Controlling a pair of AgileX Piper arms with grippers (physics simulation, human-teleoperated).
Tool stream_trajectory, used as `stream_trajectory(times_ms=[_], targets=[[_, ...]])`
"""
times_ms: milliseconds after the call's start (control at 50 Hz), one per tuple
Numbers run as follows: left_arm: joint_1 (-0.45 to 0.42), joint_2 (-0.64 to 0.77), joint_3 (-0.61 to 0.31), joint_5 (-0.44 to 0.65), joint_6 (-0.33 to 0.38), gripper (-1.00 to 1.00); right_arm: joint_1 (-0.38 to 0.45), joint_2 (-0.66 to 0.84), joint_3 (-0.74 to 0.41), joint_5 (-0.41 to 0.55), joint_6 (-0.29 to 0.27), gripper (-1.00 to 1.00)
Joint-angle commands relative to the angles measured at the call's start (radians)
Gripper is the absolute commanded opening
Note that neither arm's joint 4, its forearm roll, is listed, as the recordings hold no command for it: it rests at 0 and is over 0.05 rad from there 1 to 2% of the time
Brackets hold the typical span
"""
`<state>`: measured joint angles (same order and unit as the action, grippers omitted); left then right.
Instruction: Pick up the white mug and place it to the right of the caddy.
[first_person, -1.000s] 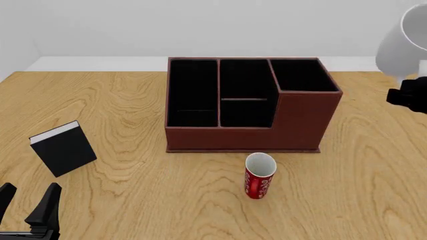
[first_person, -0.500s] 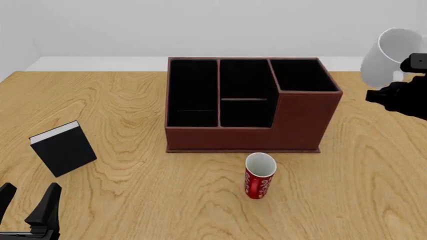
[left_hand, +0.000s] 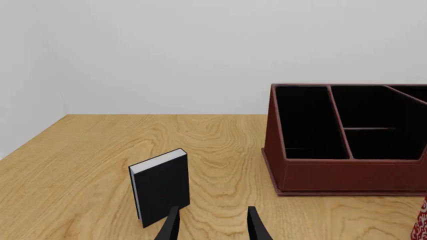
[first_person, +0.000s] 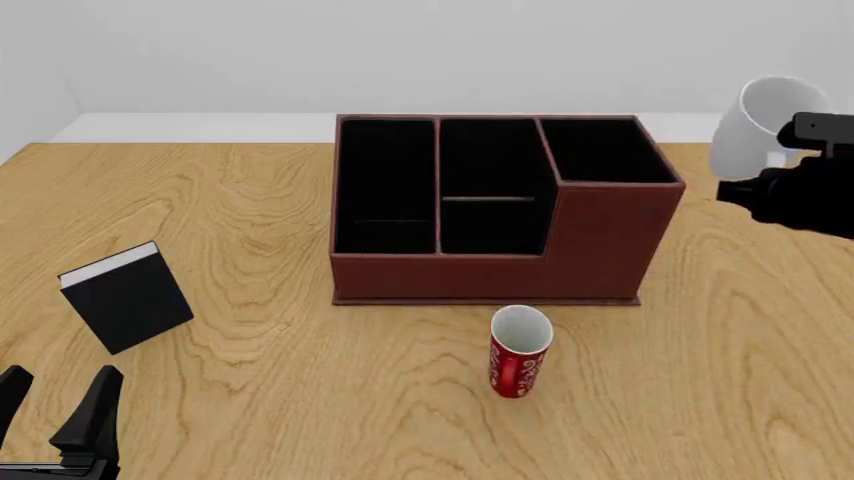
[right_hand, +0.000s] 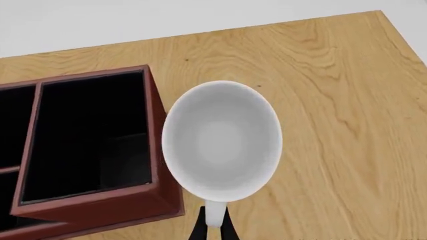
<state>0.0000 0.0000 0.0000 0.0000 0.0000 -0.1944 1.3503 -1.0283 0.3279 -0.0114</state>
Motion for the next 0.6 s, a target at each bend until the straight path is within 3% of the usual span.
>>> stream_trajectory(times_ms=[20,600], targets=[[0.0,0.0,0.0,0.0,0.0,1.0,-0.008,0.061,-0.018,-0.007,0.028,-1.0],[0.0,0.0,0.0,0.0,0.0,1.0,-0.017,0.172,-0.045,-0.008,0.043,-1.0]])
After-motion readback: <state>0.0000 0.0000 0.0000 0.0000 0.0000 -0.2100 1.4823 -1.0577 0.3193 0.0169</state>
